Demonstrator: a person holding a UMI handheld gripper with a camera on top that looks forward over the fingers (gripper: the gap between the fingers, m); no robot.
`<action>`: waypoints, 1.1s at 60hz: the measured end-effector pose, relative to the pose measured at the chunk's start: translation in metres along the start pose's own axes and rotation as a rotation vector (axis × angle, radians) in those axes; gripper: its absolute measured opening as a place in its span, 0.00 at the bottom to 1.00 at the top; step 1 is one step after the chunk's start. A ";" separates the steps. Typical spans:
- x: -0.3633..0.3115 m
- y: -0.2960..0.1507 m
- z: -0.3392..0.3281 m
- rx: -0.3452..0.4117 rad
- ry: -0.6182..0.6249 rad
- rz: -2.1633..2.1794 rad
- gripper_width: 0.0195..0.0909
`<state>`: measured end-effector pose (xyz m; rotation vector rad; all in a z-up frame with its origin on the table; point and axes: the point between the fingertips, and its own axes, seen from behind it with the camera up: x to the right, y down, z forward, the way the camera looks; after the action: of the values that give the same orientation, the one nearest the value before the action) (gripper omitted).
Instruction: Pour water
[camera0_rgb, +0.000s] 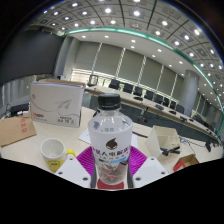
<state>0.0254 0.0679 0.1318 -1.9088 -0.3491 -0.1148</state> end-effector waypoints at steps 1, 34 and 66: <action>0.000 0.006 0.002 -0.006 -0.009 0.014 0.31; 0.009 0.083 0.020 -0.008 -0.076 0.270 0.49; -0.016 0.001 -0.161 -0.282 0.083 0.328 0.93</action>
<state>0.0243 -0.0850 0.1845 -2.2064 0.0422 -0.0245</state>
